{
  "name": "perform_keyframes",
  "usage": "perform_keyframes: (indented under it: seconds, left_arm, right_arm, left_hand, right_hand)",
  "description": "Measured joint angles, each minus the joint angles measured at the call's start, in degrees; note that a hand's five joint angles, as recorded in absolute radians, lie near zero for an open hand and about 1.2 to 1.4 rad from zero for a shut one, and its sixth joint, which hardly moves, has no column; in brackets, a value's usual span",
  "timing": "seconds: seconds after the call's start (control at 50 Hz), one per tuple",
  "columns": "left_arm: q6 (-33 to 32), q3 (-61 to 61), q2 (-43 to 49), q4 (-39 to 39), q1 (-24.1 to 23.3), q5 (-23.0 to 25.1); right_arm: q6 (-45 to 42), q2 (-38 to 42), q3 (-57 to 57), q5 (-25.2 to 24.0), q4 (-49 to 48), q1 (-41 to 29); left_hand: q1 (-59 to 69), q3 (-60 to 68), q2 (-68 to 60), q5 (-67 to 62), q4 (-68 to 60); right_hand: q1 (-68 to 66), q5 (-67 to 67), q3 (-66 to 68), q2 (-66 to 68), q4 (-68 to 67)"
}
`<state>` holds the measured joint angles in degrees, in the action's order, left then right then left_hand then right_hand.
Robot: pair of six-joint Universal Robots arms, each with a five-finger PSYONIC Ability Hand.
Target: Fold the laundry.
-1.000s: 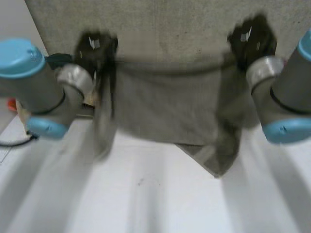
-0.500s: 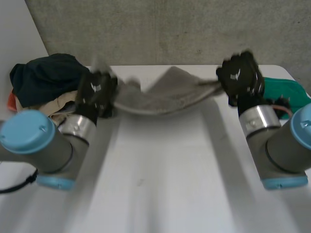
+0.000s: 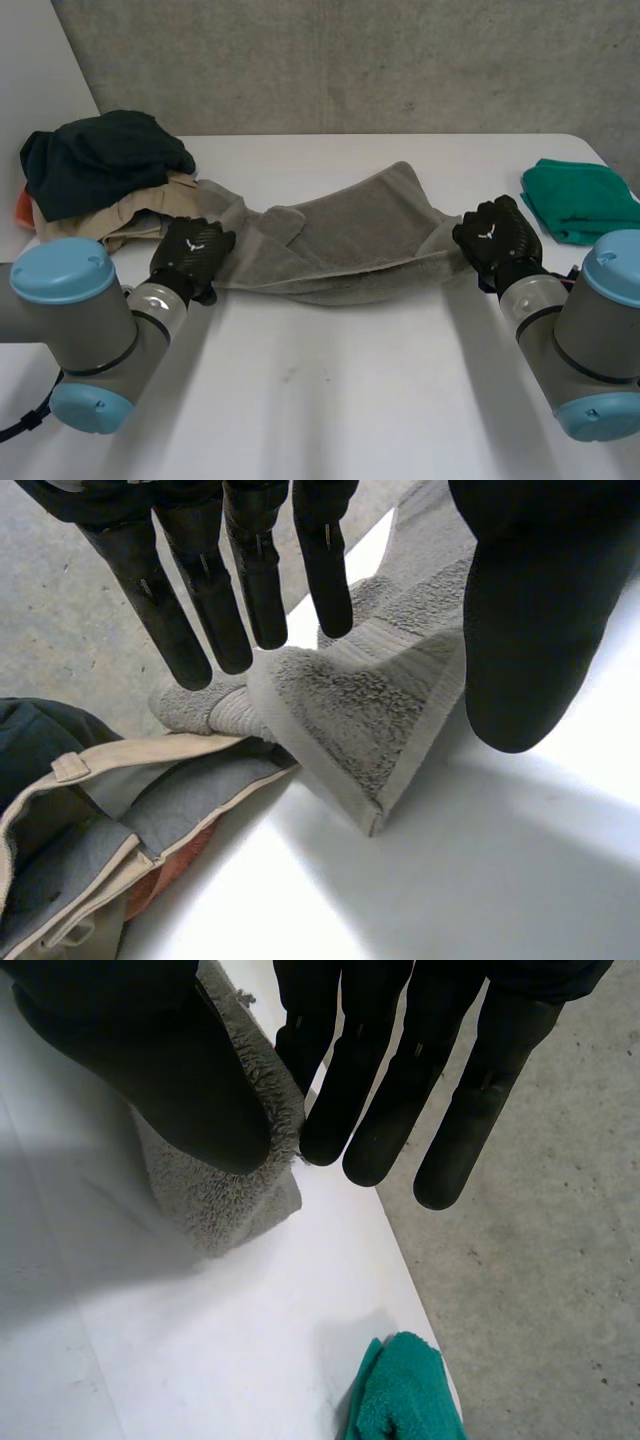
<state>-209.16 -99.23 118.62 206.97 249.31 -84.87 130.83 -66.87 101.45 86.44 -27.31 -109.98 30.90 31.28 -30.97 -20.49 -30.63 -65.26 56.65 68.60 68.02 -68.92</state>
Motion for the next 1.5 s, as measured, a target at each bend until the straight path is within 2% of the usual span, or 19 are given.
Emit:
perform_keyframes:
  seconds: [0.14, 0.2, 0.22, 0.26, 0.28, 0.4, 0.48, 0.56, 0.64, 0.72, 0.84, 0.96, 1.1, 1.2, 1.28, 1.36, 1.42, 1.5]
  left_arm:
    - [0.2, 2.1, 2.8, 0.9, 0.8, 0.7]
    - [0.3, 4.0, 5.3, 1.1, 0.9, 2.1]
    - [0.3, 4.9, 6.5, 1.1, 1.0, 3.2]
    - [0.4, 5.9, 7.5, 1.1, 1.1, 4.4]
    - [0.4, 6.6, 8.1, 1.0, 1.1, 5.1]
    - [1.1, 7.7, 6.1, 0.1, 1.8, 6.1]
    - [3.4, 6.3, -1.1, -2.3, 2.5, 5.6]
    - [6.9, 4.8, -12.6, -7.3, 2.9, 5.1]
    - [9.2, 4.7, -26.6, -16.3, 3.0, 5.0]
    - [9.2, 6.2, -34.6, -24.7, 3.1, 5.2]
    - [7.1, 7.5, -36.2, -32.5, 3.0, 4.9]
    - [2.9, 8.1, -26.6, -33.4, 2.7, 4.0]
    - [0.1, 20.8, -5.8, -23.1, -0.4, -1.5]
    - [-0.9, 31.5, 0.7, -8.0, -2.2, -3.9]
    - [-1.2, 35.9, 0.5, 7.8, -3.0, -4.2]
    - [-1.2, 35.4, -2.7, 19.8, -3.9, -4.1]
    - [-1.0, 32.4, -5.5, 23.2, -4.4, -4.0]
    - [-0.7, 25.1, -8.6, 22.5, -4.8, -4.0]
  right_arm:
    - [0.0, 0.0, 0.7, 0.1, 0.0, -0.2]
    - [0.0, 0.0, 1.0, 0.2, 0.0, -0.2]
    - [-0.1, 0.0, 1.0, 0.2, -0.1, -0.2]
    - [-0.1, 0.0, 1.0, 0.4, -0.1, -0.1]
    - [-0.1, 0.0, 1.0, 0.5, -0.1, 0.0]
    - [-0.5, -1.2, 0.5, 2.0, 0.6, 0.9]
    - [-1.2, -4.1, -0.3, 2.9, 3.7, 1.4]
    - [-2.6, -9.9, -2.7, 3.3, 11.5, 2.5]
    - [-4.0, -18.3, -8.2, 3.4, 22.6, 3.7]
    - [-4.5, -24.5, -14.3, 3.4, 31.7, 4.4]
    - [-4.7, -27.9, -20.0, 3.0, 41.8, 4.8]
    - [-5.4, -21.5, -21.0, 2.9, 46.2, 4.9]
    - [-6.5, -7.1, -26.7, 5.0, 39.8, 4.5]
    - [-6.5, -1.1, -33.8, 7.5, 26.0, 4.3]
    - [-6.3, -0.4, -37.0, 8.5, 9.7, 4.3]
    - [-6.3, -1.9, -35.6, 8.7, -3.8, 4.3]
    - [-6.3, -4.1, -32.4, 8.5, -8.6, 4.3]
    - [-6.3, -7.6, -25.9, 8.2, -8.4, 4.5]
  left_hand:
    - [0.6, 0.3, -0.6, -1.4, -0.9]
    - [5.5, 4.7, -5.1, -5.5, -5.3]
    - [15.5, 13.4, -14.5, -14.1, -14.2]
    - [20.3, 17.7, -18.2, -18.3, -18.5]
    - [34.2, 32.7, -33.2, -33.2, -33.6]
    - [34.9, 36.9, -37.5, -35.7, -38.0]
    - [34.9, 36.9, -37.5, -35.7, -38.0]
    - [34.9, 37.0, -37.5, -35.7, -38.0]
    - [34.9, 37.1, -37.5, -35.7, -38.0]
    - [34.9, 37.1, -37.6, -35.7, -38.0]
    - [34.9, 37.1, -37.6, -35.6, -38.0]
    - [34.9, 37.1, -37.6, -35.7, -38.0]
    - [34.9, 37.2, -37.7, -35.6, -38.2]
    - [34.9, 37.2, -37.7, -35.7, -38.2]
    - [34.9, 37.2, -37.7, -35.7, -38.2]
    - [34.9, 37.2, -37.7, -35.6, -38.2]
    - [34.9, 37.2, -37.7, -36.2, -38.2]
    - [34.9, 37.2, -37.7, -36.4, -38.2]
  right_hand:
    - [0.0, 0.0, 0.0, 0.0, 0.0]
    - [0.0, 0.0, 0.0, 0.0, 0.0]
    - [0.0, 0.0, 0.0, 0.0, 0.0]
    - [0.0, 0.0, 0.0, 0.0, 0.0]
    - [0.0, 0.0, 0.0, 0.0, 0.0]
    - [0.0, 0.0, 0.0, 0.0, 0.0]
    - [0.0, 0.0, 0.0, 0.0, 0.0]
    - [0.0, 0.0, 0.0, 0.0, 0.0]
    - [0.0, 0.0, 0.0, 0.0, 0.0]
    - [0.0, 0.0, 0.0, 0.0, 0.0]
    - [0.0, 0.0, 0.0, 0.0, 0.0]
    - [0.0, 0.0, 0.0, 0.0, 0.0]
    - [0.0, 0.5, 0.0, 0.0, 0.0]
    - [0.0, 1.2, 0.0, 0.0, 0.0]
    - [0.0, 1.7, 0.0, 0.0, 0.0]
    - [0.0, 2.0, 0.0, 0.0, 0.0]
    - [0.0, 2.1, 0.0, 0.0, 0.0]
    - [0.0, 2.1, 0.0, 0.0, 0.0]
